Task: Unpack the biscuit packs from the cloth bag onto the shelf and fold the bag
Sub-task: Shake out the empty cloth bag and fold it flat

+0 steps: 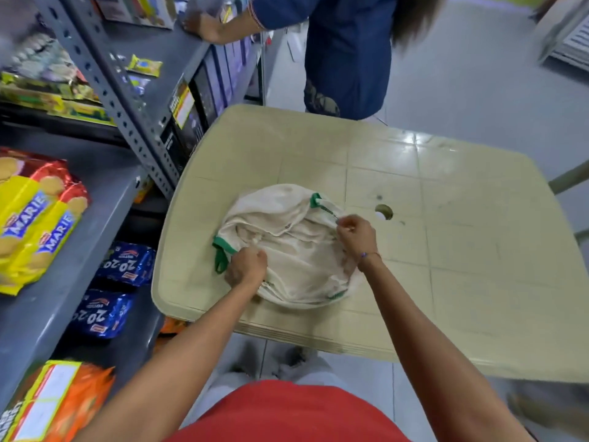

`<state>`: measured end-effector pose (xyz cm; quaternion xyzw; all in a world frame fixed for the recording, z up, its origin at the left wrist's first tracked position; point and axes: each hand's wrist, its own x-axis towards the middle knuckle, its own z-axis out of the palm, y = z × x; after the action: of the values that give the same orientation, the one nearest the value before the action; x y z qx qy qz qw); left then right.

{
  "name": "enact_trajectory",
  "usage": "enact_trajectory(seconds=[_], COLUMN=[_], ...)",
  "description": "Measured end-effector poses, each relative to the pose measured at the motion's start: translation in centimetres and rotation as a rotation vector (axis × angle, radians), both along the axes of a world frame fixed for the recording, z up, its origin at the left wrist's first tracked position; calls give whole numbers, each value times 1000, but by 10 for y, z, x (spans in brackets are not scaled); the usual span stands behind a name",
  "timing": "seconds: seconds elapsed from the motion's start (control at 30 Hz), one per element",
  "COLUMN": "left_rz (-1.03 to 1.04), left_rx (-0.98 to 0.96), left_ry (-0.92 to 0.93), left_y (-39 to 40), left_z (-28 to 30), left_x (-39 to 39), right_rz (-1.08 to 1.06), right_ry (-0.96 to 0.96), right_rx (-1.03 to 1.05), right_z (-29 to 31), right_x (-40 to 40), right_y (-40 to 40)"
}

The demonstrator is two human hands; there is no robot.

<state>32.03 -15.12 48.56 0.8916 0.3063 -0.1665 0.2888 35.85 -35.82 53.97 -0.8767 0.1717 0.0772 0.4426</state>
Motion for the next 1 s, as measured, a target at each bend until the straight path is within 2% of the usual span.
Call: enact_trajectory(seconds=[0.1,0.17,0.23,0.33,0.4,0.47,0.57,0.67,0.8,1.0], left_rz=[86,170,310,455,594,687,591,532,472,475], left_rx=[118,184,141,52,-10,-24,43,47,-21,-235], left_ry=[-9,-138,-262,-243,-211,-237,-430,-661,-893,-930], left_y=[4,9,10,0,-2,1,4,7,9,6], left_z=[-6,-14,-18,-16,-12,-12,-6,23,83,145], left_x=[0,-5,-12,-11,-5,2,13,40,93,126], right_rz=[248,419,568,655,496,245,-56,-201,-216,-282], right_ry=[-26,37,106,89,-1,-82,-177,-293,-371,-447], right_rx=[-170,-292,-431,-500,-348,-133,5,-73,-154,-289], right_z=[-3,-12,-24,-38,-35,-23,0,27,70,114], right_x=[46,67,75,75,70,67,70,85,109,106], right_y=[11,18,25,26,21,11,-13,-45,-74,-92])
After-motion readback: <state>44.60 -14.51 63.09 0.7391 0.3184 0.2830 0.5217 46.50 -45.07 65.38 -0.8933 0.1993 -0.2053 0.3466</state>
